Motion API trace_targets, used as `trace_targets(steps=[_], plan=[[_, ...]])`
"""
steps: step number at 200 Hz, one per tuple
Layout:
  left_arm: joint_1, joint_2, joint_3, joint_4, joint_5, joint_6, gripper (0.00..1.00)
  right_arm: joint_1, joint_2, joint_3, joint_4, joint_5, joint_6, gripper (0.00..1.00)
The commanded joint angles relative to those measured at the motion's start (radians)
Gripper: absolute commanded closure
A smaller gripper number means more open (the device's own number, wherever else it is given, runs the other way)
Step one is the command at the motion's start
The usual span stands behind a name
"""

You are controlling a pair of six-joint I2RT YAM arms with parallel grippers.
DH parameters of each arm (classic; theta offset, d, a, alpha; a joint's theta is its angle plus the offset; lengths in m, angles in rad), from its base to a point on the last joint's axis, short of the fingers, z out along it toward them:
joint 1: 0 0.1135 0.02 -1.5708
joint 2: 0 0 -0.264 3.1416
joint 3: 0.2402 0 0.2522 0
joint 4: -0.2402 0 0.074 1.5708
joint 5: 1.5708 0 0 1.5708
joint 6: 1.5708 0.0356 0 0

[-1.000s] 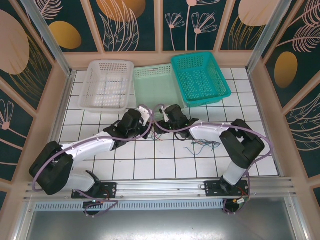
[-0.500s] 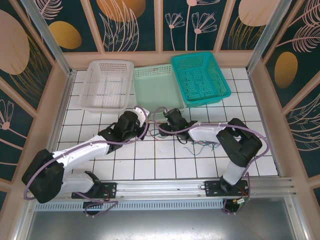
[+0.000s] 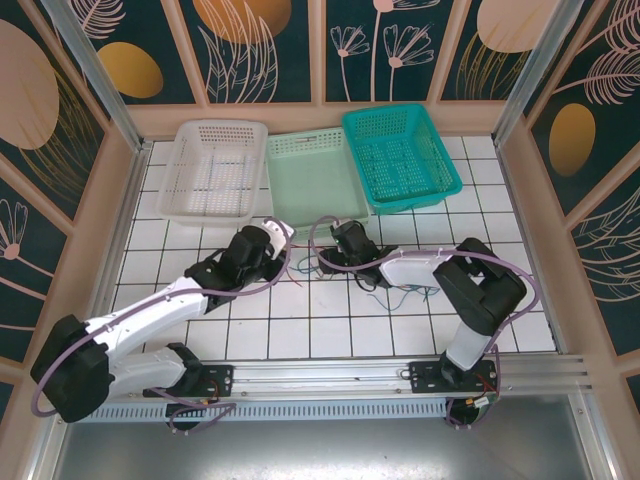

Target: Untangle the cables

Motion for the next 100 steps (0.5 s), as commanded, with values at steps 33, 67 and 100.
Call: trace_targets(steps=[33, 67, 100], plan=[[0.013, -0.099, 0.081, -0.091, -0.159, 0.047, 0.98, -0.056, -0.035, -0.073, -0.115, 0.046, 0.028, 0.33], [0.013, -0.103, 0.118, -0.138, -0.207, 0.075, 0.98, -0.059, -0.047, -0.087, -0.117, 0.046, 0.020, 0.31], [0.014, -0.123, 0.173, -0.220, -0.260, 0.115, 0.97, -0.071, -0.058, -0.102, -0.110, 0.061, 0.031, 0.29]])
